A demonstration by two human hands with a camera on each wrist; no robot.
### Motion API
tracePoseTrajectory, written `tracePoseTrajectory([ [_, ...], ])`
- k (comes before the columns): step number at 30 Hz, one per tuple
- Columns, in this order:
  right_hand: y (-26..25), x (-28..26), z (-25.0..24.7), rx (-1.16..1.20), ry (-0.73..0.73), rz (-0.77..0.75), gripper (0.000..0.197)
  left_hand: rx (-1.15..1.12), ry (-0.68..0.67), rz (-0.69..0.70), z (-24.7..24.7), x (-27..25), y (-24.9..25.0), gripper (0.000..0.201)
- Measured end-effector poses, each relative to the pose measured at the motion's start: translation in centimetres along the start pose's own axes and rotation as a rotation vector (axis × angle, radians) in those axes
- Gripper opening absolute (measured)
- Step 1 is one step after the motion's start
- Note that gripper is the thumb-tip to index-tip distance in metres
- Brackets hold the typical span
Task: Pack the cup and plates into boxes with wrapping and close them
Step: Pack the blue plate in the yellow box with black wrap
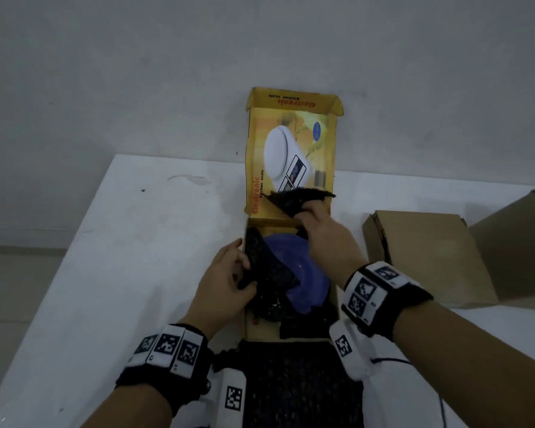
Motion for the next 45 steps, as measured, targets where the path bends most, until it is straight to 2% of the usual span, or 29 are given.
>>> tracePoseTrajectory([
  [2,-0.3,-0.5,2.0,-0.216,-0.151,-0.106,0.034,-0.027,0.002,0.033,0.2,0.1,-0.1,0.032],
  [4,-0.3,-0.8,2.7,-0.397,-0.161,-0.167,0.04,-0.005,-0.022,0.044,0.2,0.1,-0.1,0.041],
  [9,-0.8,0.2,2.7,-0.374,-0.253,-0.058,0.058,0.138,-0.053,0.052,0.3,0.3,-1.0,0.05],
  [12,-0.9,1.3,2.5,-0.278,-0.298,-0.032,0.058,0.182,-0.06,0.07,0.4,0.3,-0.9,0.04],
  [15,-0.5,1.3,2.3,-0.177,-0.412,0.0,0.058,0.247,-0.084,0.084,0.4,-0.1,-0.6,0.039],
  [17,-1.0,1.2,1.1,-0.124,-0.293,-0.049,0.051,0.261,-0.092,0.082,0.2,-0.4,-0.4,0.042],
  [19,-2.4,0.1,0.0,-0.029,-0.159,-0.102,0.044,0.26,-0.087,0.073,0.0,-0.6,0.0,0.056],
  [20,-2.9,-0.9,0.4,0.049,-0.197,-0.08,0.052,0.237,-0.087,0.049,-0.1,-0.5,0.0,0.062],
  [21,-3.3,-2.2,1.4,0.141,-0.305,-0.024,0.066,0.203,-0.082,0.018,-0.3,-0.5,0.0,0.062],
  [23,-4.4,-5.0,4.0,0.25,-0.503,0.063,0.083,0.15,-0.07,-0.021,-0.6,-0.3,-0.2,0.047],
  [25,-4.9,-6.6,5.6,0.258,-0.486,0.05,0.076,0.123,-0.055,-0.02,-0.7,-0.1,0.0,0.027],
  [27,-5.1,-7.2,6.1,0.186,-0.401,-0.002,0.053,0.057,-0.039,-0.034,-0.6,-0.2,0.1,0.013],
  [29,-6.2,-7.7,6.2,0.087,-0.341,-0.126,0.032,0.035,-0.027,-0.046,-0.6,-0.3,0.2,0.019],
  [32,-7.5,-8.8,6.9,0.017,-0.316,-0.327,0.026,0.068,-0.051,-0.057,-0.5,-0.3,0.2,0.029],
  [33,-7.6,-9.1,7.4,0.011,-0.368,-0.349,0.022,0.085,-0.059,-0.064,-0.4,-0.3,0.1,0.032],
  [36,-7.4,-9.6,7.5,-0.002,-0.475,-0.309,0.016,0.147,-0.051,-0.062,-0.3,-0.4,0.3,0.033],
  [38,-7.2,-9.5,7.0,0.019,-0.427,-0.263,0.019,0.193,-0.029,-0.053,-0.3,-0.5,0.5,0.027],
  [40,-7.0,-9.3,7.1,0.068,-0.378,-0.214,0.013,0.213,-0.007,-0.063,-0.2,-0.6,0.4,0.025],
  [42,-7.4,-9.0,6.9,0.106,-0.332,-0.206,0.01,0.217,0.005,-0.067,-0.1,-0.7,0.4,0.027],
  [45,-7.6,-8.5,6.1,0.162,-0.305,-0.165,0.017,0.193,-0.005,-0.059,0.0,-0.7,0.6,0.032],
])
Point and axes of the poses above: each hand's wrist, its own x-axis towards the middle knuckle, its own z-axis out of the palm, y = z × x, the point moved 7 cm from there along x, towards the middle knuckle, and after that the axes turned 12 degrees about x, right-handed, at the moved point
